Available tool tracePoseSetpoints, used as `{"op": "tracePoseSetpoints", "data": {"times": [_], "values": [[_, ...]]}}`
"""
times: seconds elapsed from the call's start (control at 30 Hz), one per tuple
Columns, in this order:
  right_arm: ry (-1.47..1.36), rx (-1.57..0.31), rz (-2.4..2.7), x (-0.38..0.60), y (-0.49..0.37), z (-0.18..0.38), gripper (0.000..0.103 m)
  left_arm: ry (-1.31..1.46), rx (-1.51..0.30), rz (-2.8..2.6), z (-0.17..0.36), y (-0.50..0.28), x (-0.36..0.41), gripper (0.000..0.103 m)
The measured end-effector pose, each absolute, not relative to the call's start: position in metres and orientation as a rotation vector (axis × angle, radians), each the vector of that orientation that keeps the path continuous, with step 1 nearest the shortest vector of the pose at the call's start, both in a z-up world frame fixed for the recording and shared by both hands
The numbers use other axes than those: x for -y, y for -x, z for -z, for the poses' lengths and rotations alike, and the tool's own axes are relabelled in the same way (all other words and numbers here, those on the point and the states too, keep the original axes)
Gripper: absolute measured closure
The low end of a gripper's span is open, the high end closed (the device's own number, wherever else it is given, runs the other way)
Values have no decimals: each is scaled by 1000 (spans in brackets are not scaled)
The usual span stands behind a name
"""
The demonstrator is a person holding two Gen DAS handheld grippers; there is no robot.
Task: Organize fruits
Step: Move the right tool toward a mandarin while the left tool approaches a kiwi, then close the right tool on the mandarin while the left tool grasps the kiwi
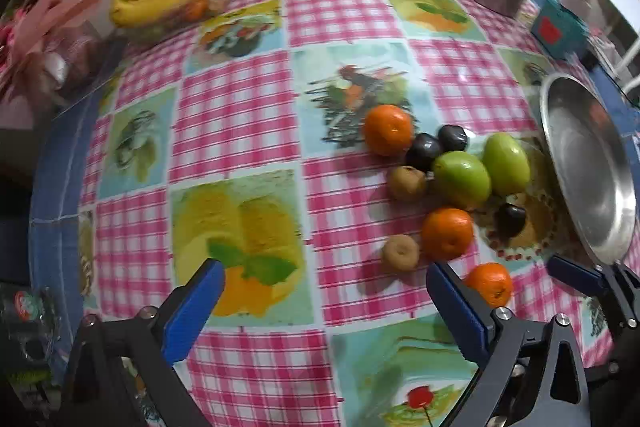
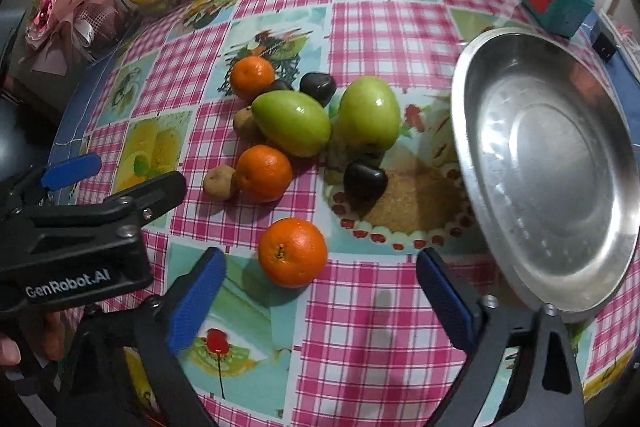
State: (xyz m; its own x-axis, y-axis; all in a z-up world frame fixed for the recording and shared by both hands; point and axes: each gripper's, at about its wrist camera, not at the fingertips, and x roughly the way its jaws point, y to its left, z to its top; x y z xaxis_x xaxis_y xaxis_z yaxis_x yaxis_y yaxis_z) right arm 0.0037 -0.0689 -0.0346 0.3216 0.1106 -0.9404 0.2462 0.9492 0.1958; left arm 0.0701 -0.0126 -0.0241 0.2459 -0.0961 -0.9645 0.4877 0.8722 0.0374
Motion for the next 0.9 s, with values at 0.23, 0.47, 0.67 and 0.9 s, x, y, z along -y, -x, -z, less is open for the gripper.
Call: {"op": "tracePoseSetpoints", "data": {"times": [0.23, 0.47, 0.67, 0.9], "values": [[-296, -1267, 56, 58, -14, 40, 22, -454, -1277, 507, 34, -62, 35, 25], [-290, -1287, 40, 56, -22, 48, 37, -491, -1282, 554, 43, -61, 47, 48], [-305, -1289, 30, 61, -20, 52, 50, -467, -1293, 563, 47, -68, 49, 66], [-323, -1287, 5, 62, -16, 48, 58, -444, -1303, 562, 54, -66, 44, 77]]}}
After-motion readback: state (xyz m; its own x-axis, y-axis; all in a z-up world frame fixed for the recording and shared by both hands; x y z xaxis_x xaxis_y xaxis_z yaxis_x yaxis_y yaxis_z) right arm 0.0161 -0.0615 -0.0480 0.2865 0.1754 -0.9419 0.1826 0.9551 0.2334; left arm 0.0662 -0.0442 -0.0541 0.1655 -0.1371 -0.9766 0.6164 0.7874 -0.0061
